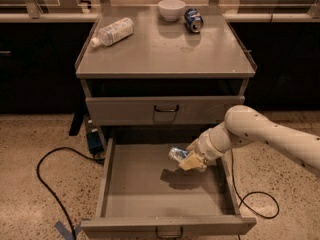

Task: Place redbull can into middle drawer

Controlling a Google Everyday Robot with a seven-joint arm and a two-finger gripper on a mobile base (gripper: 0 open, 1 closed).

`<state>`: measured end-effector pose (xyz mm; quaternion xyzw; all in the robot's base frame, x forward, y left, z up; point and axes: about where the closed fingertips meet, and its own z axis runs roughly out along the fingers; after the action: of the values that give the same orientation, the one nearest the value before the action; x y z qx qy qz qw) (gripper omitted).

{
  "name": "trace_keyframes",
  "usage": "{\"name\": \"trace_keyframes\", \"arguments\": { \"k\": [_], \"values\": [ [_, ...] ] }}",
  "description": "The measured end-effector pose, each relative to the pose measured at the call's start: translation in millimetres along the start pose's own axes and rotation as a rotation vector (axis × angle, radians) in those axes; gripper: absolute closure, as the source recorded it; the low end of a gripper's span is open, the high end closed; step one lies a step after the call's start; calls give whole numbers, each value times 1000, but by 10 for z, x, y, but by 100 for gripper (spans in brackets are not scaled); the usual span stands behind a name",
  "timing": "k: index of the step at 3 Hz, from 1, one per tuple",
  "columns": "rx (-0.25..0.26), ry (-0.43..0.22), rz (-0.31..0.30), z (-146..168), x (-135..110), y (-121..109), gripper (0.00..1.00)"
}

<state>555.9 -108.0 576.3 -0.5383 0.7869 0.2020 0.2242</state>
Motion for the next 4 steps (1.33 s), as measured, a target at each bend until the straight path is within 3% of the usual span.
{"name": "trace_keyframes", "arguments": {
  "k": [1,2,3,4],
  "values": [
    [-79,13,7,422,124,62,100],
    [-79,13,8,424,124,63,100],
    [-101,-46,44,561,88,111,100],
    [-102,-141,130,756,77,174,100]
  ]
}}
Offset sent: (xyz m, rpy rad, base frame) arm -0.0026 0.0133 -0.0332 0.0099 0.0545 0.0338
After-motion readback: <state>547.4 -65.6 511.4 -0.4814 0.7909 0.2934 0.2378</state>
